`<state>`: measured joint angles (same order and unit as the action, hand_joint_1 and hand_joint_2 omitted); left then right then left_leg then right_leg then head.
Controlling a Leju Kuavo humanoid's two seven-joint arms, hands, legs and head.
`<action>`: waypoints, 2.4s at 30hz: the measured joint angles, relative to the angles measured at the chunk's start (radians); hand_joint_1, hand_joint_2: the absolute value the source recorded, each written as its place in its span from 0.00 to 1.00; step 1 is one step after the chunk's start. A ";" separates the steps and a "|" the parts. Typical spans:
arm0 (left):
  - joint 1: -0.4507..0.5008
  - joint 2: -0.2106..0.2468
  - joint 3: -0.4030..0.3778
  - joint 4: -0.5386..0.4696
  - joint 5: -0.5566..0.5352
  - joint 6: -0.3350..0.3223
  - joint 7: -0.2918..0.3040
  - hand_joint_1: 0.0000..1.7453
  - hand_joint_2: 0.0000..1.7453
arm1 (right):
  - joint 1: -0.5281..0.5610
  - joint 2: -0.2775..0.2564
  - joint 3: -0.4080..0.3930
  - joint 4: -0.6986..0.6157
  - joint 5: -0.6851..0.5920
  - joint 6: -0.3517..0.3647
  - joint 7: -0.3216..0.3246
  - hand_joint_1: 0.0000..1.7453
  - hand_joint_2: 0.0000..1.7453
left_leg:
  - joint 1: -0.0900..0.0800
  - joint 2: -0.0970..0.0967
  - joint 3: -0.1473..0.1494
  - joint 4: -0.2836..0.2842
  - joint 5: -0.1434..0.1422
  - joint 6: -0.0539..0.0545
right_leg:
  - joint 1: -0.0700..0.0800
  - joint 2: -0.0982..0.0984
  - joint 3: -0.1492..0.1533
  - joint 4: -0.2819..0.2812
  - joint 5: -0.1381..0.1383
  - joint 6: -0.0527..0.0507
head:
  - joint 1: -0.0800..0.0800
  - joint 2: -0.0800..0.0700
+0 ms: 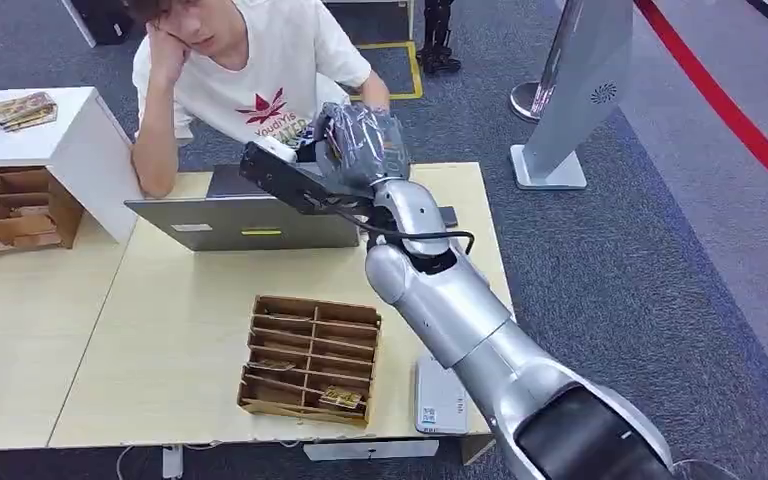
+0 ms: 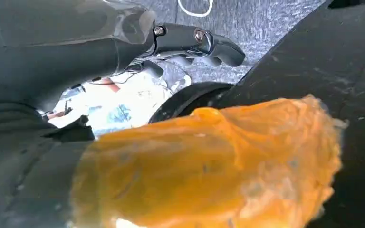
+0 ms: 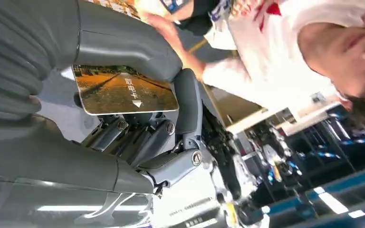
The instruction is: Pass the card to the sensor for recognition and then transmit it.
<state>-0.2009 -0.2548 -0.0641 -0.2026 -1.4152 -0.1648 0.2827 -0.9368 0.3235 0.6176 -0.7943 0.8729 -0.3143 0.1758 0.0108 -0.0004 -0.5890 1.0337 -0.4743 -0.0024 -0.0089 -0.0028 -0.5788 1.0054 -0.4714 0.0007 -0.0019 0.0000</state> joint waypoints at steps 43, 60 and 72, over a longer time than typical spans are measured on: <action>-0.017 -0.018 -0.075 0.000 -0.029 -0.026 -0.006 0.00 0.00 | -0.093 0.017 0.106 0.196 -0.152 -0.039 0.044 0.00 0.00 | 0.000 0.000 0.000 0.000 0.000 0.000 | 0.000 0.000 0.000 0.000 0.000 0.000 | 0.000 0.000; -0.017 -0.011 -0.077 0.000 0.043 -0.008 0.000 0.00 0.00 | 0.286 0.003 0.024 -0.332 -0.600 0.135 -0.289 0.00 0.00 | 0.000 0.000 0.000 0.000 0.000 0.000 | 0.000 0.000 -0.001 0.000 0.000 0.000 | 0.000 0.000; -0.013 0.005 -0.077 0.000 0.085 0.010 -0.009 0.00 0.00 | 0.498 -0.095 0.013 -0.601 -0.920 0.309 -0.362 0.00 0.00 | 0.000 0.000 0.000 0.000 0.000 0.000 | 0.000 0.000 -0.001 0.000 0.000 0.000 | 0.000 0.000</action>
<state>-0.2138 -0.2502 -0.1411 -0.2026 -1.3302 -0.1549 0.2739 -0.4392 0.2285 0.6306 -1.3955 -0.0470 -0.0053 -0.1866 0.0109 -0.0002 -0.5890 1.0337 -0.4748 -0.0026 -0.0089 -0.0025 -0.5798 1.0051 -0.4719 0.0011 -0.0023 0.0000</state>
